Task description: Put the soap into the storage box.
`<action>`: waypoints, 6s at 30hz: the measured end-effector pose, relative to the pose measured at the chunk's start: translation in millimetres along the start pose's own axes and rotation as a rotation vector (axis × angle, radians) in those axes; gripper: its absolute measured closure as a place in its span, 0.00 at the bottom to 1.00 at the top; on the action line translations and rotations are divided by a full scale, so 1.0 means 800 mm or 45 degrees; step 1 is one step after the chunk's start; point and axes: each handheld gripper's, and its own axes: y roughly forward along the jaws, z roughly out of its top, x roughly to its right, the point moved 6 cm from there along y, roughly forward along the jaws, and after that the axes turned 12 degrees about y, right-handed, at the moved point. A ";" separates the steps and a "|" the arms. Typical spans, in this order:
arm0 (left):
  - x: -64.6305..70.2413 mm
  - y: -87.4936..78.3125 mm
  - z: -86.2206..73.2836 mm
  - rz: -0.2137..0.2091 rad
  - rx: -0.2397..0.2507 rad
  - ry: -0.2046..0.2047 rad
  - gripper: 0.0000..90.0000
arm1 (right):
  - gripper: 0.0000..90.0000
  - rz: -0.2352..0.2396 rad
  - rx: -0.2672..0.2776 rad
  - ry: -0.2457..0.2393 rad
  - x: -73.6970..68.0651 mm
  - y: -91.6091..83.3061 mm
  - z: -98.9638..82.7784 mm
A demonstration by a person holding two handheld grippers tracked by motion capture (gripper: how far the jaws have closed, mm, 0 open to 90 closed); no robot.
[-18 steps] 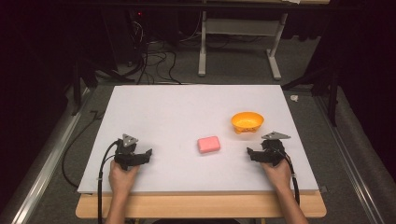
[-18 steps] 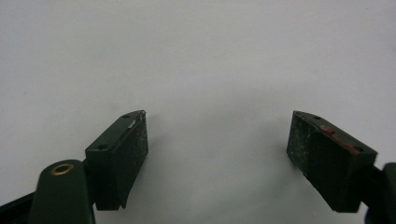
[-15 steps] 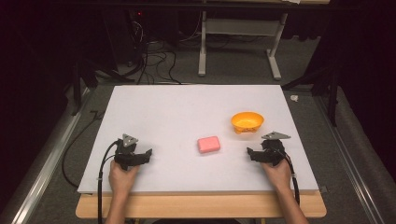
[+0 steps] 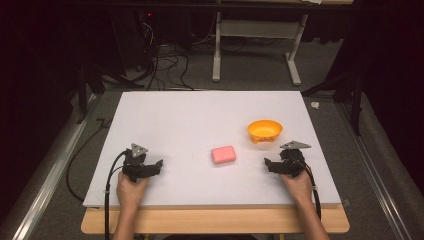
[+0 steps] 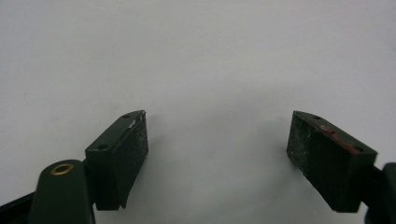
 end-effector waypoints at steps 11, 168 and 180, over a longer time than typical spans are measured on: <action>0.000 0.000 0.000 0.002 0.000 0.001 0.23 | 0.18 0.011 0.005 0.023 -0.002 -0.002 0.004; 0.000 0.000 0.000 0.001 -0.001 0.003 0.23 | 0.15 0.218 -0.146 -0.102 -0.206 0.055 0.041; 0.000 0.000 0.000 0.003 0.000 0.003 0.23 | 0.15 0.262 -0.117 -0.102 -0.190 0.036 0.038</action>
